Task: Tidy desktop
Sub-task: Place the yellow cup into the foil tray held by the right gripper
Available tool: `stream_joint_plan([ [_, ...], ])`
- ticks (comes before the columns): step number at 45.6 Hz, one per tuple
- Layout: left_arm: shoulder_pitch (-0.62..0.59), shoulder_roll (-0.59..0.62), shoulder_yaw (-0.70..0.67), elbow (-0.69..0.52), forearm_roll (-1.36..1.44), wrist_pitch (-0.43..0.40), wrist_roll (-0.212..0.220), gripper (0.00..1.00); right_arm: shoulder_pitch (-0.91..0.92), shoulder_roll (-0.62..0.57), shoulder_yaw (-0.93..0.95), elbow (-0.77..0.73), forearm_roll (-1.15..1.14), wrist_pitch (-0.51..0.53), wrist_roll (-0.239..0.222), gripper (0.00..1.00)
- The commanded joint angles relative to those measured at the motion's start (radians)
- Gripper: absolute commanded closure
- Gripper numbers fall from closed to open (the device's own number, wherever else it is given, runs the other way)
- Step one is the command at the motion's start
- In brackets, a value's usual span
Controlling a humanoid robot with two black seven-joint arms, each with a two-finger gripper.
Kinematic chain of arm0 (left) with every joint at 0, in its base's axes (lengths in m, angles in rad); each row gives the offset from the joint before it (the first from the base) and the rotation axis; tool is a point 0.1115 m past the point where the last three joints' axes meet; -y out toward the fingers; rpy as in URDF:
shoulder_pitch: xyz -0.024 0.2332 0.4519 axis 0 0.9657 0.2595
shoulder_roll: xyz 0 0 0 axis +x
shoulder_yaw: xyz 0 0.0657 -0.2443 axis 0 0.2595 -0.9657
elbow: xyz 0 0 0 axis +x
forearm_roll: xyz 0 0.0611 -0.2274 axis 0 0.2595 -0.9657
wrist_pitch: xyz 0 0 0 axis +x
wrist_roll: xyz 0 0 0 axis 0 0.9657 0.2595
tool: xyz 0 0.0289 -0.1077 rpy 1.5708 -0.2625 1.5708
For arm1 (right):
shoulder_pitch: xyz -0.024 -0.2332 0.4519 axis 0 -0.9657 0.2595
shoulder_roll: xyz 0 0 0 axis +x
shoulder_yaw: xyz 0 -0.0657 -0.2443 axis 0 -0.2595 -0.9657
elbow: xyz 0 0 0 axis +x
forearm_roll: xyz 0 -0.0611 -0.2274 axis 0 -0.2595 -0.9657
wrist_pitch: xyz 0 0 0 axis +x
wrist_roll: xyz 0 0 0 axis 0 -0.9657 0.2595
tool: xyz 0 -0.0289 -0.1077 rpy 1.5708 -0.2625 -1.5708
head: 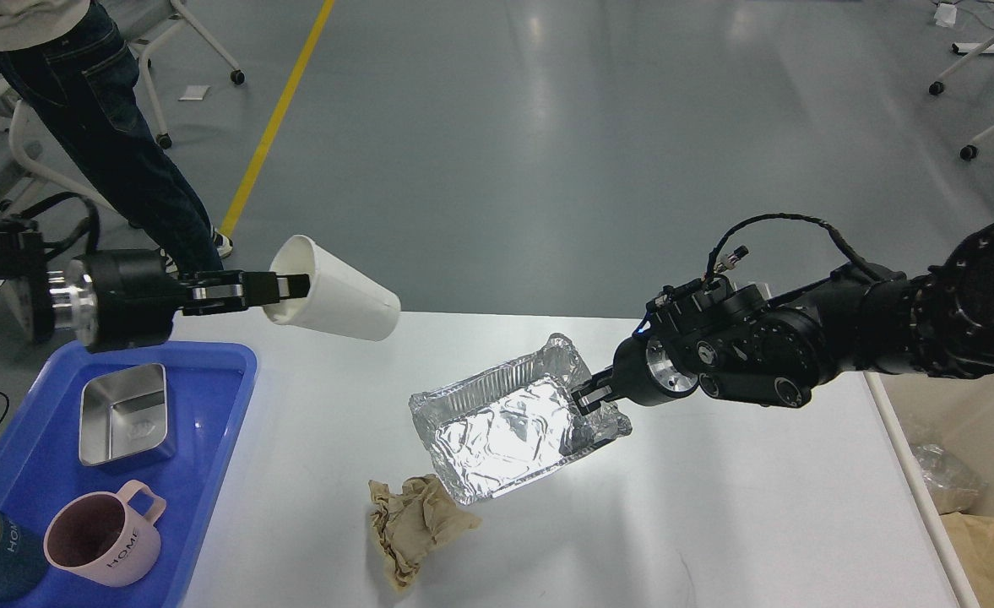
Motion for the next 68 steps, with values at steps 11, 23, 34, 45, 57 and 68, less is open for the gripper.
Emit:
stream_joint_plan([
  [11,-0.201,-0.224,0.294,0.146,0.141,-0.016,0.023,1.0,0.013,0.022,-0.005,0.0,0.001,0.0,0.001,1.0],
  [23,-0.218,-0.394,0.305,0.242,0.187,-0.012,0.034,1.0,0.015,0.019,0.0,0.0,0.001,0.0,0.002,1.0],
  [34,-0.23,-0.51,0.306,0.319,0.191,-0.006,0.046,1.0,0.016,0.018,0.01,0.0,0.001,0.002,0.002,1.0],
  [45,-0.234,-0.583,0.338,0.388,0.233,-0.008,0.054,0.99,0.022,0.013,0.018,0.0,0.022,0.002,0.004,1.0],
  [57,-0.237,-0.66,0.341,0.452,0.26,-0.002,0.077,0.94,0.044,0.012,0.029,0.003,0.03,0.002,0.004,1.0],
  [68,-0.235,-0.704,0.338,0.465,0.271,0.053,0.112,0.43,0.048,0.012,0.027,0.008,0.037,0.002,0.004,1.0],
])
